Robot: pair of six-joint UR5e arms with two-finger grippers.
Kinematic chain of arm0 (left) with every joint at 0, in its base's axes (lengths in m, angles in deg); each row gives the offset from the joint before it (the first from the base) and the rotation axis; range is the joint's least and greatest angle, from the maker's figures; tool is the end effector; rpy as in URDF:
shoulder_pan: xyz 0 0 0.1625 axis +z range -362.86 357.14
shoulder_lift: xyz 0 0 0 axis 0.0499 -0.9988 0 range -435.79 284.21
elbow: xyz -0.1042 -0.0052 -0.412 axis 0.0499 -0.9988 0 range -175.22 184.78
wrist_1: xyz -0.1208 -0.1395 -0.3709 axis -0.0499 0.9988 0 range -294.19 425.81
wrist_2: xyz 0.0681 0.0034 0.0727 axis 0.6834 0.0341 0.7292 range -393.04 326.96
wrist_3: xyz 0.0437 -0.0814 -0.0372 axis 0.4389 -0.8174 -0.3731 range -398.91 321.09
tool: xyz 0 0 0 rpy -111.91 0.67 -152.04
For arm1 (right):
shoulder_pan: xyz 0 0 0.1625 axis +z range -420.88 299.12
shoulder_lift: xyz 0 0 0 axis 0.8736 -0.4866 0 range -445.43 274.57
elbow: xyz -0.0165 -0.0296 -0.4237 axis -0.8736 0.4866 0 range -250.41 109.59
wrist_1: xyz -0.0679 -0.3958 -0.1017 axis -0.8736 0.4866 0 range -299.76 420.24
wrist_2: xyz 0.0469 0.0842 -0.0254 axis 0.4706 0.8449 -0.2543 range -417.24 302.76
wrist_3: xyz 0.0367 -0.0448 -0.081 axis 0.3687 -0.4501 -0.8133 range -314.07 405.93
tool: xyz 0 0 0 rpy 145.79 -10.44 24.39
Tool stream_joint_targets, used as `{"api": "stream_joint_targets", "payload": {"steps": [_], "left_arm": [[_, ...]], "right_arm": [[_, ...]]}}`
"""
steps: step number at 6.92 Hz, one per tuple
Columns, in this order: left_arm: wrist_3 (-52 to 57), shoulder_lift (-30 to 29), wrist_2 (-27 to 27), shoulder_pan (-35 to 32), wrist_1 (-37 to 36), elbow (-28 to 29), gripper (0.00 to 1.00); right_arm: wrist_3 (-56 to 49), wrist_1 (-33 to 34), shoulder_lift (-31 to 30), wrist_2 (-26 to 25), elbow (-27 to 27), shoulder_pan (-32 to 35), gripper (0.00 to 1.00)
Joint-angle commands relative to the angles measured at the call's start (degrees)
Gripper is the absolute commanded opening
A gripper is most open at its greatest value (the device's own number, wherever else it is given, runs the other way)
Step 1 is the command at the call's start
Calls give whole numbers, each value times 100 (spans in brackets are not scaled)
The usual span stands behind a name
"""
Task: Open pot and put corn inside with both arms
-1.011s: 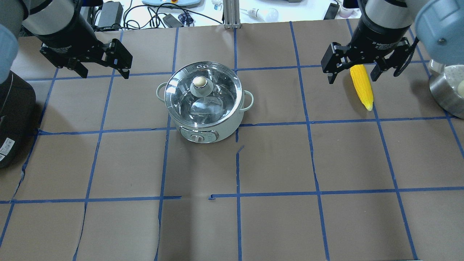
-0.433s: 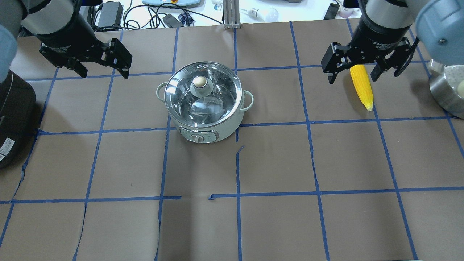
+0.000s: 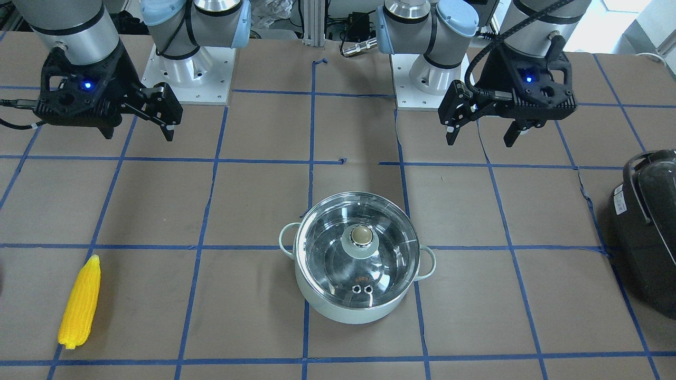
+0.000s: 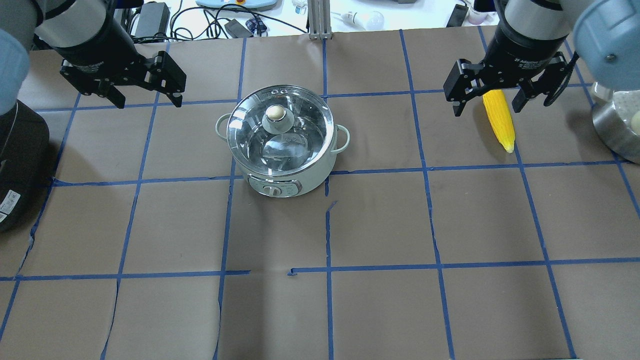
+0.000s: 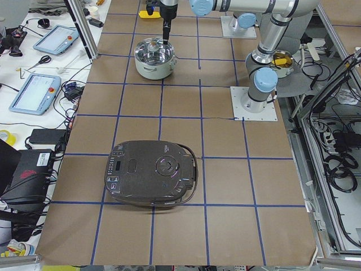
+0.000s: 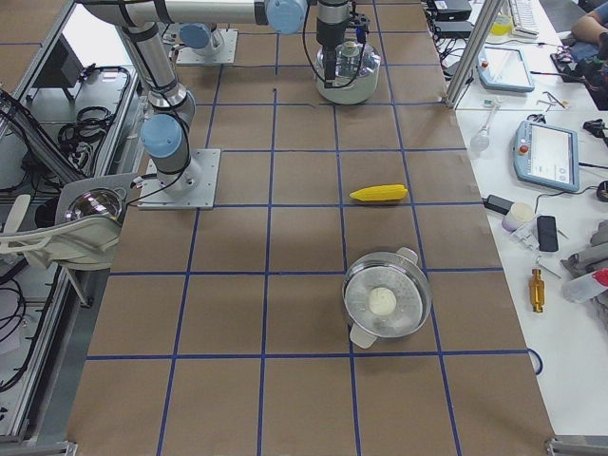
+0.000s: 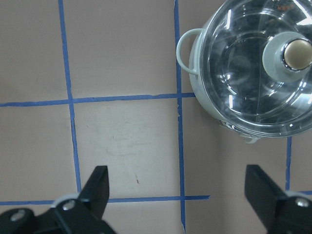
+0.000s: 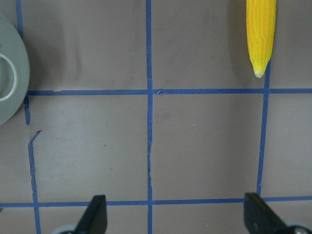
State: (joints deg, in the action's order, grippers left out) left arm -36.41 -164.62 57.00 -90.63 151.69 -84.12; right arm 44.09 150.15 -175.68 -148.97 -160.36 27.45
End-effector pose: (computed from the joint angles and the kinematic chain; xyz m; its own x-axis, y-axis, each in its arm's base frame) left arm -0.1139 -0.4982 0.5151 -1.0000 0.0044 -0.0055 0.0050 0.9938 -0.1112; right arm 0.1160 -0.4940 0.4904 -0.9995 -0.0030 0.0302 -0.0031 1.0000 -0.0025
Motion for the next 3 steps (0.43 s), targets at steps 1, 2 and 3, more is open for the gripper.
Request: {"api": "stream_joint_targets", "payload": {"steps": [1, 2, 3], "left_arm": [[-48, -29, -31, -3, 25, 83, 100], [-57, -29, -31, -3, 51, 83, 100], [-57, -29, -31, -3, 51, 92, 100]], "right_arm": [[0, 0, 7, 15, 4, 0, 100], [0, 0, -2, 6, -5, 0, 100], [-9, 0, 7, -37, -5, 0, 100]]}}
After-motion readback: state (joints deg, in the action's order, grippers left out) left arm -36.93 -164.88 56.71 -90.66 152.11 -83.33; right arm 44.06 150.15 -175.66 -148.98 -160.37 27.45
